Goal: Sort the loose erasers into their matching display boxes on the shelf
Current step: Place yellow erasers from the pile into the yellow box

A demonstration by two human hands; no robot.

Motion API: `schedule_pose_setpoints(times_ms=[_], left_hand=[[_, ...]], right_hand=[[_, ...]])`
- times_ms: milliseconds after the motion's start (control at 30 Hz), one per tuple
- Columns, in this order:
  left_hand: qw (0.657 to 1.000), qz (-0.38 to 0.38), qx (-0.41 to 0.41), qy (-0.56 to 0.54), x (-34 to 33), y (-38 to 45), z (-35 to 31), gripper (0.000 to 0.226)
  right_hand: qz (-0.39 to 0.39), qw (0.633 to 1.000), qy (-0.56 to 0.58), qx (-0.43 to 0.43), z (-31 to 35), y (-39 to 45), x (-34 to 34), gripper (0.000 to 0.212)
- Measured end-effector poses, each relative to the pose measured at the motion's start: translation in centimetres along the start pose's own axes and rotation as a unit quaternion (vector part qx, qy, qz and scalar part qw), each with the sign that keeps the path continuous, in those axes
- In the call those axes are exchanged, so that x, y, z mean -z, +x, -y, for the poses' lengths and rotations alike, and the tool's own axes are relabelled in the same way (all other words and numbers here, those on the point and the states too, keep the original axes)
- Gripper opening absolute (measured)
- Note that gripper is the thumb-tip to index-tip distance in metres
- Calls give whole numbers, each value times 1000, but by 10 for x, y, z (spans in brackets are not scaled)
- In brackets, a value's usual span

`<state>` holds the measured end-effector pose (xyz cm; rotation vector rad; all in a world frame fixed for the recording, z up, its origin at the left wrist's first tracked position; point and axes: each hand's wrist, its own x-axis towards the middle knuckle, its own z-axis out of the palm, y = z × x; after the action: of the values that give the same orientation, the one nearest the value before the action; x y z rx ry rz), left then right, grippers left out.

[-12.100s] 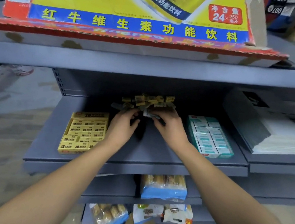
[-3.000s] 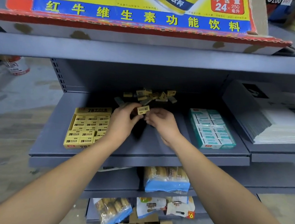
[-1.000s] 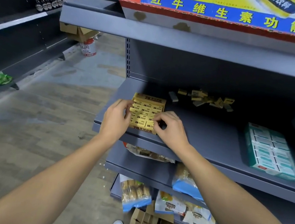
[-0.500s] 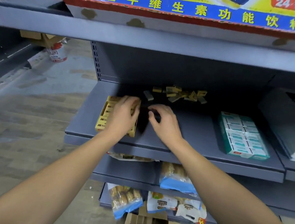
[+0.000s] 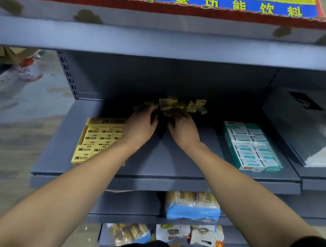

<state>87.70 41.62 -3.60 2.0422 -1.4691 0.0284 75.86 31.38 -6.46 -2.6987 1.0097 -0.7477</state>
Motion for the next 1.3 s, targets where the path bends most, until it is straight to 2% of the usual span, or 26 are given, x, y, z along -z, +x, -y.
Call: schedule_pose_setpoints(times_ms=[133,300,533,800,867,1033,1300], left_hand=[[1000,7,6,-3,-4,8,1,34],[1000,5,4,-10,-2,13,12,32],[1000,5,17,-17,2,10,23,28],[999,16,18,-31,4,1,14,30],[999,24,15,-30,4,-3,10,34],[998,48,-8,-39,1,-10,3,50],[995,26,-34,-87,-8,-24,-4,33]], right_hand=[[49,996,-67,-13,-4,20,-7,43],[94,987,-130,-31,-4,33,-17,50],[56,994,-72,-52,-3,38,-18,36],[51,998,-27,-16,-5,20,2,31],[51,998,18,11,-6,8,7,33],[-29,989,139,32,-7,-23,20,32],[-51,985,154,62,1,-51,32,30]])
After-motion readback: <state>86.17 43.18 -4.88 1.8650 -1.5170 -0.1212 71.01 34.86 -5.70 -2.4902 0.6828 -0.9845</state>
